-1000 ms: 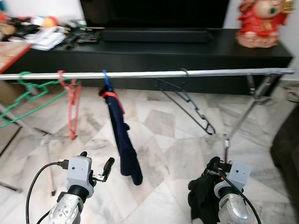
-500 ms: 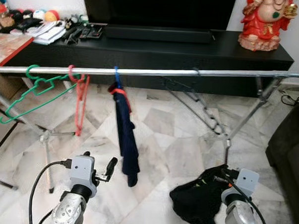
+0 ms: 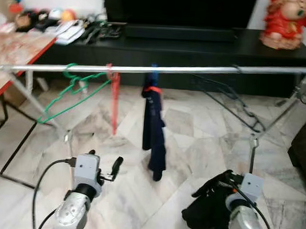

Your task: Hang hanger

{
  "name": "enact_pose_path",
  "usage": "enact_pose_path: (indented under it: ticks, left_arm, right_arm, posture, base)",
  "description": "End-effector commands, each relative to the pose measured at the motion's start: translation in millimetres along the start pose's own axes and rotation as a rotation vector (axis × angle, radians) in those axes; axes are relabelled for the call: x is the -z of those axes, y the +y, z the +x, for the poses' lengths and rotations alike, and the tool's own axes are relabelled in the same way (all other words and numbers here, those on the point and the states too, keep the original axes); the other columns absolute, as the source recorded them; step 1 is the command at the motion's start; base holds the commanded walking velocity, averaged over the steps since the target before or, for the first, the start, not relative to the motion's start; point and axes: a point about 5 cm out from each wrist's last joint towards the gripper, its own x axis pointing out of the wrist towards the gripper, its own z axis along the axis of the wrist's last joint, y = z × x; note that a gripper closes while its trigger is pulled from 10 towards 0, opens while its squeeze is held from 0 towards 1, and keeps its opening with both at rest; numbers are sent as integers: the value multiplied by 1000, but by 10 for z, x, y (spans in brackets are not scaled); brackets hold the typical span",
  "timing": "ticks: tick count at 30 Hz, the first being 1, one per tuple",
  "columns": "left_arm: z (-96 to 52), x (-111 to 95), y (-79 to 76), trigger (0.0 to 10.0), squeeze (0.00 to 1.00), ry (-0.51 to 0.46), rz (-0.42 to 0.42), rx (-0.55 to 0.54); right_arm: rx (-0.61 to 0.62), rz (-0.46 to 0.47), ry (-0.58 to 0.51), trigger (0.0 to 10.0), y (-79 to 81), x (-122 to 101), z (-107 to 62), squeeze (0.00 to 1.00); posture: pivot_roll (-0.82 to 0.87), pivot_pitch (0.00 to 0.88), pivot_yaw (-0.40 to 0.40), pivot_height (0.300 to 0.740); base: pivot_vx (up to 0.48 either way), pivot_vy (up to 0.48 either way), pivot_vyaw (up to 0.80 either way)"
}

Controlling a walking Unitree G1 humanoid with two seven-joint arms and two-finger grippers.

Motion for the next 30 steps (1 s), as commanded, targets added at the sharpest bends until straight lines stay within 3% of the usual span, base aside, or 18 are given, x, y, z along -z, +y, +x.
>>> enact_pose_path:
  ticks: [1,9,21,30]
  left_arm:
    - [-20,-11,14,10000,0,-8,-8,-11]
    - [-18,-9,13,10000,0,14,-6,-13]
    - [0,-26,-3,10000,0,8,-31,-15]
    - [68,-26,-53,10000,0,-11,-56,-52]
  right_arm:
    - [-17,-10,-14,10000,26,-24,12,0]
    - [-18,-15,-16,10000,22,-27,18,0]
    - [-42,-39,-7,10000,57,-15,26,0]
    - [-70,-80,-8,10000,13,-82,61,0]
  posture:
    - [-39,172,45,740]
    - [-40,179,44,740]
    - [-42,176,39,740]
    - [-66,150,-21,740]
  base:
    - [0,0,0]
    - [0,0,0]
    - [286,0,0]
    - [295,0,0]
